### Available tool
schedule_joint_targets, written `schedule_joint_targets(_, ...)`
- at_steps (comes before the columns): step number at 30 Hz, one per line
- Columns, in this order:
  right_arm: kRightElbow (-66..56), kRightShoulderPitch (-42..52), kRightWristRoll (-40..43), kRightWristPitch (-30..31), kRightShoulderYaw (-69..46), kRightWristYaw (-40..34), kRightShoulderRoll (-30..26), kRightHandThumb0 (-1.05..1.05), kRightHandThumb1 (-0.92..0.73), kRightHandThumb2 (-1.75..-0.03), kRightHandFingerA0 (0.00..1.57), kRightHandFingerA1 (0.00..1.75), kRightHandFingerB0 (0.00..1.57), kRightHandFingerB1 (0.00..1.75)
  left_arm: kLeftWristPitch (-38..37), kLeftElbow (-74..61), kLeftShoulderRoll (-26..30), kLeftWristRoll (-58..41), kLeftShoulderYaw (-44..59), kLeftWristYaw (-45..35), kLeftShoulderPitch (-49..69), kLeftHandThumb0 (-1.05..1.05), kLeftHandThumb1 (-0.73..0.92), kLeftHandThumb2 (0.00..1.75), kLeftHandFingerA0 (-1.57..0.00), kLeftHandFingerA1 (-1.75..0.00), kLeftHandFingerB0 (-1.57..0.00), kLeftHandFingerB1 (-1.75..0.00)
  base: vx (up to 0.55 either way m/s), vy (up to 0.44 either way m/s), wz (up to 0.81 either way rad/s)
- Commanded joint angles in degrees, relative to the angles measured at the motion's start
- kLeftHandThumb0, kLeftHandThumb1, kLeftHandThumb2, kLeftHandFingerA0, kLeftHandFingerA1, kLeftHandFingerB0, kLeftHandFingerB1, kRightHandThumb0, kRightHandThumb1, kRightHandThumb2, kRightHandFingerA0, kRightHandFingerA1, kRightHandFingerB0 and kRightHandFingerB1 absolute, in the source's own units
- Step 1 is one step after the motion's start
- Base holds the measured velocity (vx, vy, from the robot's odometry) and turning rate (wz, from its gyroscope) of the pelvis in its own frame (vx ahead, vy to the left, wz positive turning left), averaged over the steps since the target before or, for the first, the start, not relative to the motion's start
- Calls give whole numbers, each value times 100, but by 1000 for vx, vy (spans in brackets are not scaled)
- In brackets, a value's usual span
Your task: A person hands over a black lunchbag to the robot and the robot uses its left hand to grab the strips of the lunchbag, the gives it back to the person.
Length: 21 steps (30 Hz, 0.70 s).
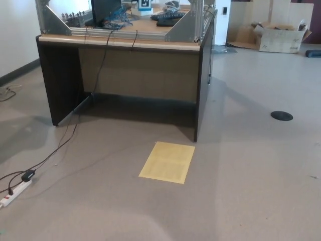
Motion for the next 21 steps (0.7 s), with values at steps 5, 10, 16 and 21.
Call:
schedule_joint_targets(5, 294, -288, 49, -1799, -157, -82, -207, -69, -72, -63, 57, 47, 51, 43, -2325, 91, 585, 223, 54, 452, -105, -75, 46, 84, -5, -22, -9, -23, 0, 0, 0)
schedule_joint_targets(10, 456, -343, 102, -1944, -208, -79, -189, -64, -60, -98, 46, 58, 34, 51, -2423, 179, 596, 226, 45, 463, -125, -73, 46, 84, -4, -21, -8, -23, 0, 0, 0)
schedule_joint_targets(16, 592, -363, 124, -2092, -265, -115, -139, -75, -62, -98, 38, 54, 27, 47, -2607, 311, 618, 182, 56, 455, -144, -74, 57, 57, -1, -25, -6, -25, 0, 0, 0)
schedule_joint_targets(21, 760, -400, 175, -2250, -356, -22, -97, -71, -61, -98, 35, 54, 19, 45, -2759, 360, 632, 114, 87, 424, -148, -70, 44, 84, 0, -18, -7, -21, 0, 0, 0)
